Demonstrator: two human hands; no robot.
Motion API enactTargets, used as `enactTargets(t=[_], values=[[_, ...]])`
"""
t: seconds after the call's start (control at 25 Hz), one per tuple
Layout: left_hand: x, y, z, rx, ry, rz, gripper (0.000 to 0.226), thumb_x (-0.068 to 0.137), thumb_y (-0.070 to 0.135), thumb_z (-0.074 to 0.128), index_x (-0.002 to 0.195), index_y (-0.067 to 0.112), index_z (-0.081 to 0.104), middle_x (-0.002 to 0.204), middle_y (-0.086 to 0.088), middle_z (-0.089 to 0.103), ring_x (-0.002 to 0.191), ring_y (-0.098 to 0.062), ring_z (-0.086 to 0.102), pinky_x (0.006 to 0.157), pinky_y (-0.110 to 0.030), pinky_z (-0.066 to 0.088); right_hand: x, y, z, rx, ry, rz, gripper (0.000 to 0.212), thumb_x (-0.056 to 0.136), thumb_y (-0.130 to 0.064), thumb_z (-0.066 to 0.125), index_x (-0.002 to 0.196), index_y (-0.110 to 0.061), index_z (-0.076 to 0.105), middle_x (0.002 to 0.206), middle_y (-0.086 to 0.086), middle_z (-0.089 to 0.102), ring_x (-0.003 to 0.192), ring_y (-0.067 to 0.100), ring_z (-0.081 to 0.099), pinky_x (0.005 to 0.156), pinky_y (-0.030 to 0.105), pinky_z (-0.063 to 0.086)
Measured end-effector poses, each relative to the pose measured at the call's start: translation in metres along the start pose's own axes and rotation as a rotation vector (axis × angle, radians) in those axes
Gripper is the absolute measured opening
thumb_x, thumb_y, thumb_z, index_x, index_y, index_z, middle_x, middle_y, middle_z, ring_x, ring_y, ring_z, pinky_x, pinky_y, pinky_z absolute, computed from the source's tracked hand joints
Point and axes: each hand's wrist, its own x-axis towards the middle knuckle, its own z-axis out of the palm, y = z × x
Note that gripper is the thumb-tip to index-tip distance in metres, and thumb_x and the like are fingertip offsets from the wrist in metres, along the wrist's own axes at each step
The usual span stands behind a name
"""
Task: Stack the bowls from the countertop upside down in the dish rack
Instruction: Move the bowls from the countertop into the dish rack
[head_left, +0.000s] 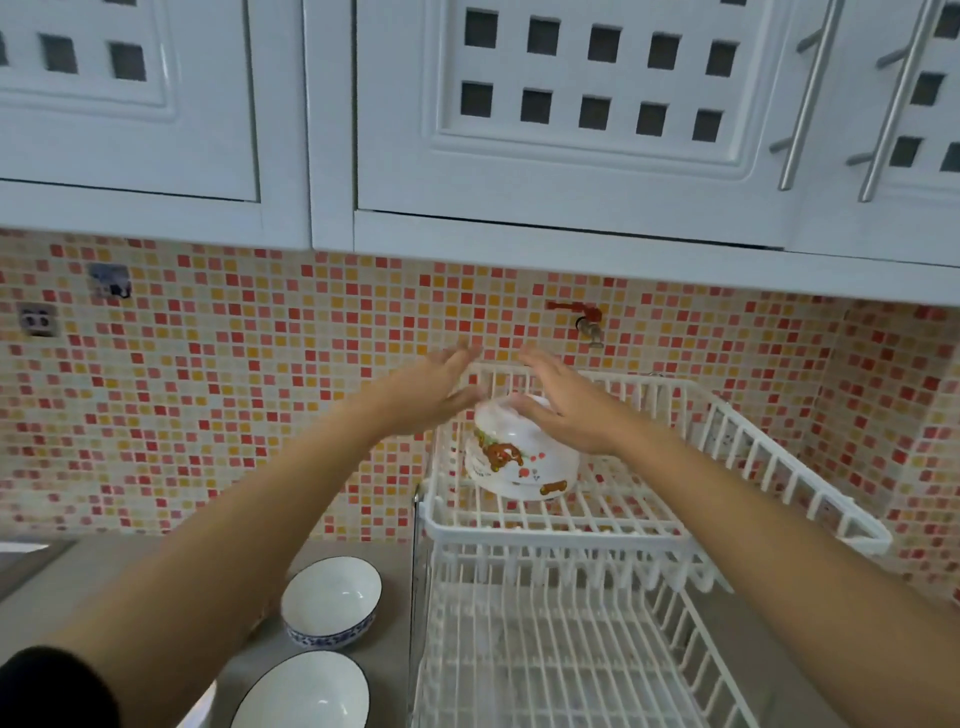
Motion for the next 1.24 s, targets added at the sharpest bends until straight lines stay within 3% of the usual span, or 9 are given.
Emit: enactTargets(t=[0.16, 0.48, 0.72, 0.88, 1.0, 1.12, 1.24], values=[[-0.038, -0.057, -0.02, -0.038, 0.071, -0.19, 0.062, 0.099, 0.045, 0.022, 0.15, 0.013, 0.009, 0.159, -0.01, 0.011, 0.145, -0.028, 0.018, 0.117, -0.043, 0.019, 0.038, -0.08, 0.013, 0.039, 0.103, -0.026, 0.068, 0.097, -0.05, 0.028, 0.15, -0.011, 0.01, 0.159, 0.008, 0.011, 0.146, 0.021, 0.011, 0.117, 0.039, 0.015], [-0.175, -0.177, 0.014, -0.069, -0.105, -0.592, 0.06, 0.1, 0.042, 0.023, 0.148, 0.006, 0.019, 0.15, -0.017, 0.034, 0.138, -0.033, 0.034, 0.112, -0.043, 0.027, 0.079, -0.235, 0.141, 0.074, -0.155, 0.008, 0.06, 0.098, -0.036, 0.038, 0.146, -0.005, 0.02, 0.152, 0.014, 0.026, 0.137, 0.032, 0.029, 0.105, 0.045, 0.034], [-0.276, -0.227, 0.123, -0.146, -0.354, -0.819, 0.054, 0.099, 0.039, 0.029, 0.135, -0.001, 0.038, 0.141, -0.023, 0.044, 0.13, -0.036, 0.042, 0.107, -0.044, 0.034, 0.054, -0.271, 0.289, -0.001, -0.421, 0.04, 0.054, 0.093, -0.044, 0.045, 0.131, -0.006, 0.042, 0.135, 0.013, 0.047, 0.124, 0.031, 0.043, 0.096, 0.042, 0.041], [-0.316, -0.237, 0.2, -0.221, -0.329, -1.064, 0.048, 0.098, 0.038, 0.032, 0.122, -0.002, 0.045, 0.128, -0.025, 0.053, 0.117, -0.039, 0.051, 0.097, -0.042, 0.041, 0.045, -0.276, 0.361, 0.017, -0.494, 0.076, 0.056, 0.096, -0.042, 0.041, 0.135, -0.002, 0.036, 0.14, 0.015, 0.043, 0.129, 0.031, 0.039, 0.104, 0.04, 0.035], [-0.327, -0.237, 0.242, -0.244, -0.345, -1.189, 0.05, 0.1, 0.037, 0.03, 0.128, -0.003, 0.04, 0.128, -0.024, 0.054, 0.118, -0.038, 0.052, 0.096, -0.039, 0.042, 0.049, -0.273, 0.408, 0.005, -0.534, 0.133, 0.054, 0.096, -0.041, 0.042, 0.135, -0.005, 0.038, 0.14, 0.013, 0.046, 0.129, 0.029, 0.042, 0.106, 0.04, 0.032], [-0.332, -0.237, 0.264, -0.303, -0.426, -1.242, 0.045, 0.096, 0.027, 0.045, 0.129, -0.003, 0.041, 0.131, -0.022, 0.051, 0.119, -0.036, 0.052, 0.095, -0.037, 0.045, 0.048, -0.277, 0.429, -0.08, -0.538, 0.094, 0.041, 0.096, -0.03, 0.045, 0.13, -0.008, 0.043, 0.13, 0.009, 0.057, 0.121, 0.026, 0.05, 0.105, 0.037, 0.03], [-0.333, -0.239, 0.26, -0.364, -0.388, -1.276, 0.044, 0.086, 0.006, 0.061, 0.125, -0.006, 0.044, 0.127, -0.024, 0.055, 0.115, -0.039, 0.056, 0.091, -0.04, 0.049, 0.051, -0.283, 0.426, -0.096, -0.517, 0.061, 0.036, 0.092, -0.012, 0.047, 0.128, -0.007, 0.045, 0.126, 0.01, 0.06, 0.117, 0.025, 0.055, 0.102, 0.034, 0.035]])
